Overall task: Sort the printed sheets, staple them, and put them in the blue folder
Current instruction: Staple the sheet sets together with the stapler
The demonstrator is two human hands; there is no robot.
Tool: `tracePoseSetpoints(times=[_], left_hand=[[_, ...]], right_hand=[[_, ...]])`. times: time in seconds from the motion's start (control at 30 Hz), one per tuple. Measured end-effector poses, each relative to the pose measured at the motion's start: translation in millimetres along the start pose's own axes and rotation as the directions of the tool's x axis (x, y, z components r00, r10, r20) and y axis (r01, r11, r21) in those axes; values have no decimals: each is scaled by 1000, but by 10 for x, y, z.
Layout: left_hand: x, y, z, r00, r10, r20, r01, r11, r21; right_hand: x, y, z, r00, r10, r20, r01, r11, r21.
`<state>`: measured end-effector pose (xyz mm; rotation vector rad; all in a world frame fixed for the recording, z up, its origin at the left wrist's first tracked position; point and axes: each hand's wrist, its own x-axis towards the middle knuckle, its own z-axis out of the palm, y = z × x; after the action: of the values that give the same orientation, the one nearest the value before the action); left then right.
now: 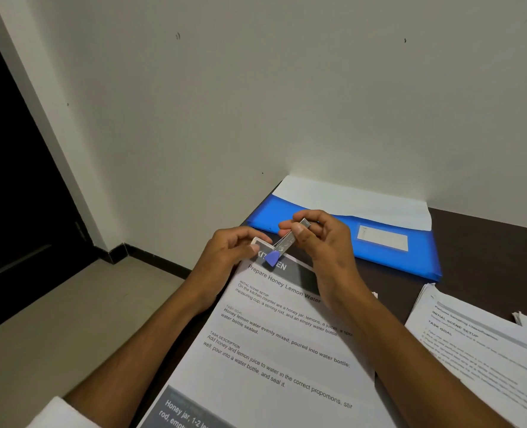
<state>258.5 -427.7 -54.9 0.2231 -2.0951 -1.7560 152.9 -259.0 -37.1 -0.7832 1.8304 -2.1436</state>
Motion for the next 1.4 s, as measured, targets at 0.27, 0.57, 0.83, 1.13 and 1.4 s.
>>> tracePoseSetpoints(times=[0.27,0.57,0.83,1.13,1.4], left_hand=[[2,-27,2,1000,-11,19,10,999,39],[0,-22,36,1000,9,30,-11,995,98],[-38,39,33,996,-2,92,1,1000,13],[-29,38,39,995,0,97,-9,996,94],[-32,65,38,997,-44,70,46,999,-20]], right_hand=[[-5,-18,3,1000,-17,-1,17,1000,-2],[9,12,52,999,-42,-5,42,999,1],[17,50,44,997,-74,-6,74,997,-22],[17,43,27,998,-55,25,55,998,-4],[10,29,1,994,88,61,-82,993,-84]])
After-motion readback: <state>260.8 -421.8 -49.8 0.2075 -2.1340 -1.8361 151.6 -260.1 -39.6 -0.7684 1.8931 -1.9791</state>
